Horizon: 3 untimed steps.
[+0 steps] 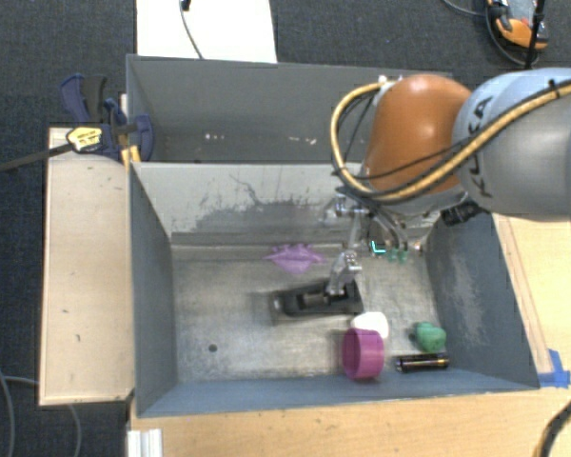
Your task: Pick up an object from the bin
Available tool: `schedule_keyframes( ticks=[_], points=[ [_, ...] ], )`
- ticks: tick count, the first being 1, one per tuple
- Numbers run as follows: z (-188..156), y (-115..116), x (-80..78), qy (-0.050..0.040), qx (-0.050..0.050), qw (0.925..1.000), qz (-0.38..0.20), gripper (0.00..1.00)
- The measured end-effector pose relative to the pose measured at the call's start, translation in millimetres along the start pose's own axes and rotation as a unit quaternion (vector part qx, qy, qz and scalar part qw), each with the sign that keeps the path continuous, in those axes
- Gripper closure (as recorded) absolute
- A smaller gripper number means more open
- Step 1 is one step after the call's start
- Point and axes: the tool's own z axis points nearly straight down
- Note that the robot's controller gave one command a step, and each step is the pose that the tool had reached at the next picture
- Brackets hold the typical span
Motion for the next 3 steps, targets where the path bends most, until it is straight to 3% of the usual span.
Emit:
schedule_keyframes(
  ticks=[1, 2, 3],
  points=[
    [-5, 0, -1.8, -0.0040, 0.000, 1.0000, 0.001, 0.00],
    [39, 6, 9.5, -0.0065, -0.001, 0.9991, 0.043, 0.00],
    [62, 3, 17.3, -0.0017, -0.001, 0.9919, 0.127, 1.00]
  ],
)
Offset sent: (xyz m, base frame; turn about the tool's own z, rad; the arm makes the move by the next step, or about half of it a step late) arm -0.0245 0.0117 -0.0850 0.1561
